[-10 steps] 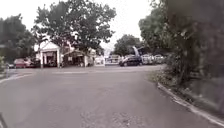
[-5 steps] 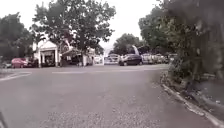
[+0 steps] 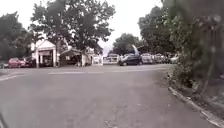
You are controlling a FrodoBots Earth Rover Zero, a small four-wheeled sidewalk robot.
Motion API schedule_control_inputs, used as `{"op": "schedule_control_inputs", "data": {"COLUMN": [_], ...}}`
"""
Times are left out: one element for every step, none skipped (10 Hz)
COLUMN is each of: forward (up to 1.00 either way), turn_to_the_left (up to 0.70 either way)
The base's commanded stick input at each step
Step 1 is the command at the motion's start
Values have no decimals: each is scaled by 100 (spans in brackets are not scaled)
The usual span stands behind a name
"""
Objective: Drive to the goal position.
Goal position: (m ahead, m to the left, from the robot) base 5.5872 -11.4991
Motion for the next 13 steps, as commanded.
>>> {"op": "schedule_control_inputs", "data": {"forward": [70, 70, 70, 70, 70, 70, 70, 70, 70, 70, 70, 70, 70], "turn_to_the_left": [0, 0, 0, 0, 0, 0, 0, 0, 0, 0, 0, 0, 0]}}
